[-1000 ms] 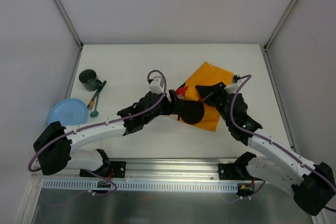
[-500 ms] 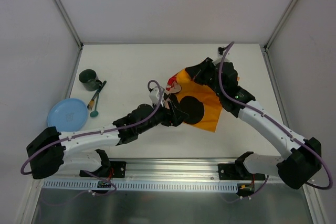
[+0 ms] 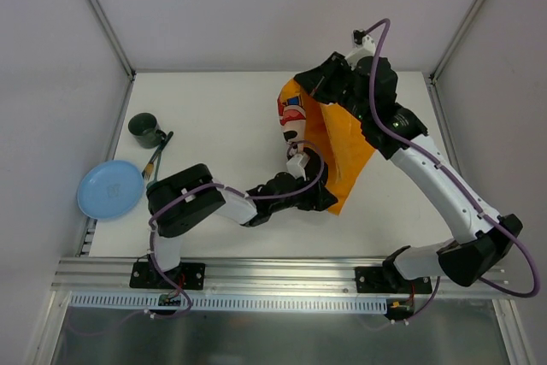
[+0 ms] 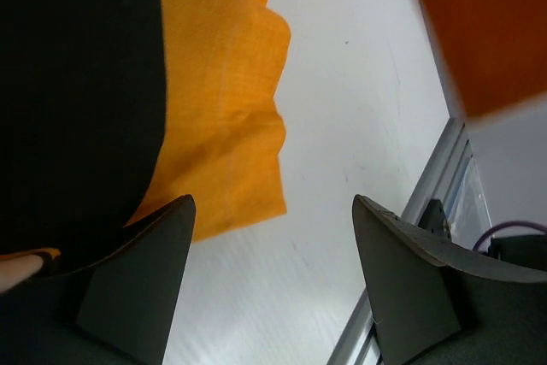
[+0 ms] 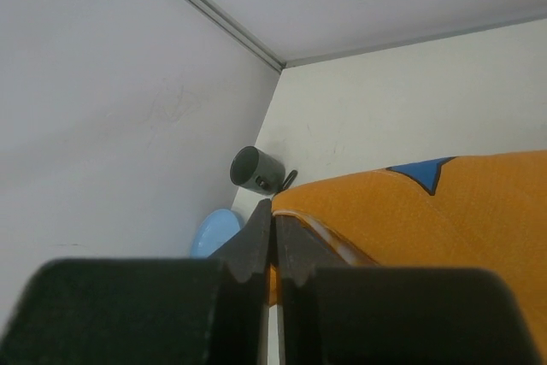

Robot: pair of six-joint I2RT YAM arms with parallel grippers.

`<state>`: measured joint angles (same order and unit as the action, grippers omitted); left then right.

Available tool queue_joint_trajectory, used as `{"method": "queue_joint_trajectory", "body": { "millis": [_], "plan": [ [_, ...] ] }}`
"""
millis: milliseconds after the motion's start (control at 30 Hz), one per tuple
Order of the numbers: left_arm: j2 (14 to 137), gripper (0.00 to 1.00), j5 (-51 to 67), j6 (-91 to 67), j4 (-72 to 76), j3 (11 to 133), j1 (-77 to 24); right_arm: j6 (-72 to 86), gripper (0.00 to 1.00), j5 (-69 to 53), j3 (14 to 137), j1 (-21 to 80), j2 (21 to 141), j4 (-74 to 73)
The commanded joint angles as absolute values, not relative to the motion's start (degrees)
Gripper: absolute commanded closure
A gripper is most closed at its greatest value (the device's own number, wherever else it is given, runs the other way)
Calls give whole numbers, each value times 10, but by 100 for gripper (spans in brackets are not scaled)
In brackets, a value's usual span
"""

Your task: Set the dinner table for one person

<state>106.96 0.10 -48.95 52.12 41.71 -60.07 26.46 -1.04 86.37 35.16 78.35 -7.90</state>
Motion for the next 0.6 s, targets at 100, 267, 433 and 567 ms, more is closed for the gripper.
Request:
{"method": "queue_joint_trajectory", "body": {
  "millis": [100, 267, 433, 567],
  "plan": [
    [1135, 25, 18, -515, 576, 520, -606, 244, 100, -22, 875, 345, 723, -104],
    [1124, 24, 4, -503, 553, 516, -606, 231, 100, -15, 868, 338, 685, -123],
    [1026, 24, -57, -456, 499, 465, -619, 222, 100, -8, 859, 333, 669, -131],
    [935, 24, -106, -416, 430, 426, -642, 224, 100, -24, 868, 315, 674, -134]
  ]
}}
